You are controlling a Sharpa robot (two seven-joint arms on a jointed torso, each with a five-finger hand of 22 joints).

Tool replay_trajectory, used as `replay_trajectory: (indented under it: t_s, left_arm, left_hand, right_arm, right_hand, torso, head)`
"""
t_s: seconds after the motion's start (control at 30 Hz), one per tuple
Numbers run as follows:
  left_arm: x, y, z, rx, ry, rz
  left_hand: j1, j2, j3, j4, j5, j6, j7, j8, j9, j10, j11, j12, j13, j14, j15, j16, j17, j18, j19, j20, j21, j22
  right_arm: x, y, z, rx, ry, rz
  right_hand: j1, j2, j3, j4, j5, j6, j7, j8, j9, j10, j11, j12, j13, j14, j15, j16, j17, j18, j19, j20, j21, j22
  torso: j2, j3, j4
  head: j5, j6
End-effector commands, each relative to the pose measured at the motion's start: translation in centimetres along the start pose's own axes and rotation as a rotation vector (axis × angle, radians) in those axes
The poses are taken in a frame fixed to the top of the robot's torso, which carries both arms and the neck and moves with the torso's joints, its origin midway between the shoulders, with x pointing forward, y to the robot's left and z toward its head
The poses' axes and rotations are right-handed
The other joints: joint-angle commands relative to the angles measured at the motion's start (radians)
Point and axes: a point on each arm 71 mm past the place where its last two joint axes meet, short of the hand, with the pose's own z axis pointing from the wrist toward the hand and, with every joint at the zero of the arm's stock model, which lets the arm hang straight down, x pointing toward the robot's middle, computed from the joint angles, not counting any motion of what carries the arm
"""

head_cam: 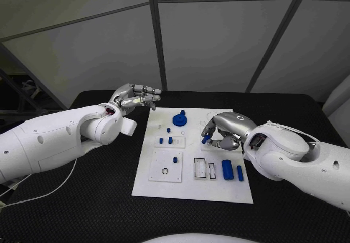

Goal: Assemble the parts on the task board

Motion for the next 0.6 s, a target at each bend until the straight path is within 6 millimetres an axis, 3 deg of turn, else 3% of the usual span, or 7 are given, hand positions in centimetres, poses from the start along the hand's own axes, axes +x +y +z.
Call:
replay_trajectory:
  t_s: [0.03,0.33,0.6]
  left_arm:
    - [0.1,-0.1,0.1,0.003,0.007,-0.005]
    - [0.6,0.0,0.3,0.003,0.015,-0.008]
    - [1.1,0.0,0.5,0.003,0.026,-0.012]
  left_hand:
    - [0.003,0.009,-0.006,-0.002,0.001,-0.003,0.003,0.002,-0.001,-0.006,-0.001,0.004,0.000,-0.001,0.005,-0.005,-0.001,-0.011,-0.007,0.001,-0.004,-0.002]
    - [0.003,0.009,-0.006,-0.002,0.001,-0.003,0.003,0.002,-0.001,-0.006,-0.001,0.004,0.000,-0.001,0.005,-0.005,-0.001,-0.011,-0.007,0.001,-0.004,-0.002]
    - [0.003,0.010,-0.006,-0.002,0.001,-0.003,0.003,0.002,-0.001,-0.006,-0.001,0.004,0.000,-0.001,0.005,-0.005,-0.001,-0.011,-0.007,0.001,-0.004,-0.002]
  right_arm:
    - [-0.8,1.5,-0.2,-0.063,-0.082,0.035]
    - [-0.3,5.2,1.3,-0.168,-0.061,0.124]
    - [1.9,8.3,2.7,-0.260,0.011,0.200]
  right_hand:
    - [0.008,-0.001,0.005,-0.002,-0.001,0.007,0.002,0.003,0.001,0.008,0.000,-0.004,0.001,0.038,-0.004,0.005,0.003,-0.015,0.007,0.000,0.003,0.003]
    - [0.008,0.000,0.010,-0.005,0.002,0.009,0.002,0.003,0.001,0.011,0.001,-0.008,0.001,0.038,-0.004,0.006,0.003,-0.016,0.007,0.000,0.004,0.004]
    - [0.007,0.000,0.014,-0.006,0.005,0.008,0.004,0.001,0.000,0.011,0.002,-0.012,0.001,0.038,-0.004,0.005,0.002,-0.015,0.004,0.000,0.002,0.000]
  torso:
    - [0.002,-0.0001,0.0017]
    - [0.003,-0.0006,0.0027]
    - [0.004,-0.0011,0.0015]
  head:
    - [0.001,0.002]
    - [0.005,0.000]
    - [0.015,-0.008]
